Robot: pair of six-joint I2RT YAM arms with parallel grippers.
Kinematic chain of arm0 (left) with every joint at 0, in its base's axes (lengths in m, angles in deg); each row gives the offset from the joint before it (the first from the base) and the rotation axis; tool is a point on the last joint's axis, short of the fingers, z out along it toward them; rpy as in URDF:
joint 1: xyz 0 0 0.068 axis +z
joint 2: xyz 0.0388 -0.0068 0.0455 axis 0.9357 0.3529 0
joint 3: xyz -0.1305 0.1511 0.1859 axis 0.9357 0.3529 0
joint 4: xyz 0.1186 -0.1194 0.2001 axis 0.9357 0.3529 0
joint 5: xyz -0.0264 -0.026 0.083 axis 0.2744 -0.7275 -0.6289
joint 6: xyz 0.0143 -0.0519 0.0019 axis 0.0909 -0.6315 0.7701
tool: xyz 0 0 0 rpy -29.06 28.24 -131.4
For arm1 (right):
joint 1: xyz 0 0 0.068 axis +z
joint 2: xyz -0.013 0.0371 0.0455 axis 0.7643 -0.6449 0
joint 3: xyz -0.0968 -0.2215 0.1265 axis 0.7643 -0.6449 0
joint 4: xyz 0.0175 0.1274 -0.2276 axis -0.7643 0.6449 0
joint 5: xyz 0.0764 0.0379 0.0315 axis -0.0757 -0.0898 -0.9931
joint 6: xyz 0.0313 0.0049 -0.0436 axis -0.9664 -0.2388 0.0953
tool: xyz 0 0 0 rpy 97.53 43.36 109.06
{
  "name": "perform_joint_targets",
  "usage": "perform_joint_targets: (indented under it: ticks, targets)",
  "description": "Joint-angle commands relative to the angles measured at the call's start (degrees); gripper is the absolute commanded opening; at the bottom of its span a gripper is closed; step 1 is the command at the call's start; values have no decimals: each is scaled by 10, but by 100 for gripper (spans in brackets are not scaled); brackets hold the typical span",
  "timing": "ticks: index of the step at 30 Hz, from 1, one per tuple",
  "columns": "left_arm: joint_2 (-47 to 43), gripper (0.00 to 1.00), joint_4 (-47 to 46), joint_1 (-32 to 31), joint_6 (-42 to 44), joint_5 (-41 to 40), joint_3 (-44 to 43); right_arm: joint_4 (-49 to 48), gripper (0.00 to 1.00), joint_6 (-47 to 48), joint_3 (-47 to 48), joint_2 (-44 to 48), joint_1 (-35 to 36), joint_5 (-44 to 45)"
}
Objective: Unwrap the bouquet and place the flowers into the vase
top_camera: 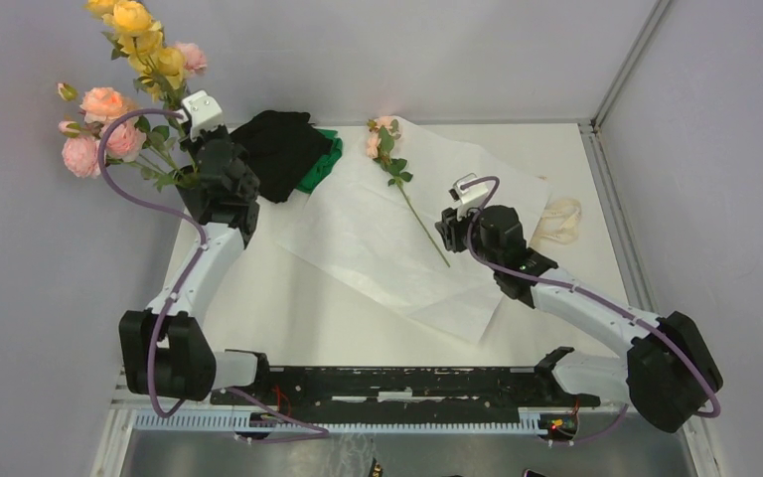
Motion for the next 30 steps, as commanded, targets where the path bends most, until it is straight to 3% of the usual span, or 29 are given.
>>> perform_joint_targets:
  ticks: [1,18,30]
  targets:
    - [-6,2,-122,8,31,10,21,-29,42,-15,12,-14,0,-33]
    - [91,2,-198,53,162,82,-110,-19,43,3,12,-45,-1,4]
    - [121,2,-164,129,160,107,-140,-19,43,5,12,-56,-2,8]
